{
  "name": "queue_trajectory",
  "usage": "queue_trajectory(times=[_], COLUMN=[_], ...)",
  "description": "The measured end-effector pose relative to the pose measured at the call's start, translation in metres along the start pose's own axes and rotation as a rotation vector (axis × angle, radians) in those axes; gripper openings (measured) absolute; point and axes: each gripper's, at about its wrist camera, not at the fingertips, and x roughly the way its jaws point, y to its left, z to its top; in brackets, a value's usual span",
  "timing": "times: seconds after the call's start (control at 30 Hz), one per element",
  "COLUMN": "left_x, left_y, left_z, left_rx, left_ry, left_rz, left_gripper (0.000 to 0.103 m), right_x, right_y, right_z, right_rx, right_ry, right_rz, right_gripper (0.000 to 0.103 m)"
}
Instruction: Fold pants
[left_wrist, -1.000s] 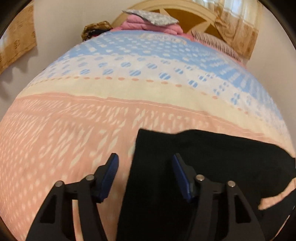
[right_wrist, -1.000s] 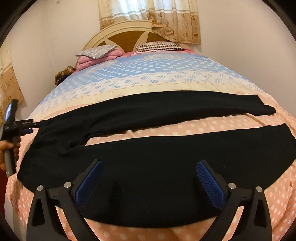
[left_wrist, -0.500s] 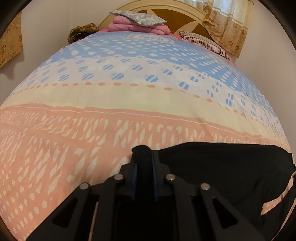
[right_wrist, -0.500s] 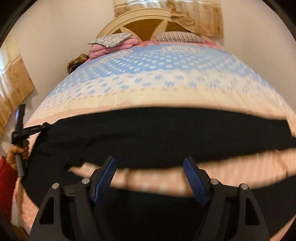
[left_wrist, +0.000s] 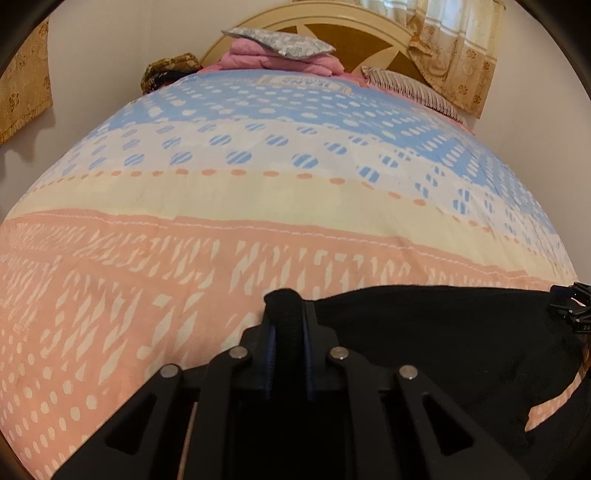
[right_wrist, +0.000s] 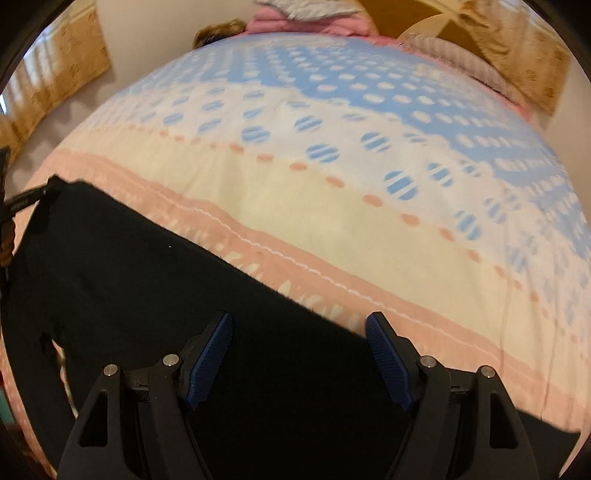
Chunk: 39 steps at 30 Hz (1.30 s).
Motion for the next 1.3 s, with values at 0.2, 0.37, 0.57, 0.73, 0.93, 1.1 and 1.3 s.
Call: queue_trajectory(times=[0.2, 0.37, 0.57, 0.73, 0.93, 1.1, 1.3], left_x=[0.000, -0.035, -0.101, -0.148, -0.160, -0.154, -0.158], left_y=[-0.003, -0.006, -0.007, 0.010, 0.025, 0.038, 0.065], left_z=[0.003, 0.006, -0.003, -0.042, -0.101, -0.148, -0.180], left_rx=[0.002, -0.024, 0.000, -0.022, -0.018, -0.014, -0.100], left_ry=[-0.004, -0.083, -0.211, -0.301, -0.303, -0.284, -0.261], left_rz=[0.022, -0.002, -0.042, -0.102, -0.104, -0.061, 0.063], left_gripper=[0.014, 0.013, 0.013, 0.014, 0.014, 0.027, 0.075], right_x=[-0.004, -0.032, -0.122, -0.183, -0.199, -0.171, -0.143], right_y=[0.002, 0.019, 0.041, 0.083, 0.135, 0.159, 0.167], right_z=[-0.003, -0.007, -0.031, -0.084, -0.164, -0.217, -0.241], right_rx=[-0.006, 0.025, 0.063, 0.045, -0.007, -0.009, -0.005], right_ry=[-0.024, -0.049, -0.219, -0.305, -0.321, -0.255, -0.209], right_rz=[0.093, 0.072, 0.069, 0.081, 0.043, 0.013, -0.007], right_gripper=[0.026, 0.004, 0.004, 0.004, 0.004, 0.004, 0.008])
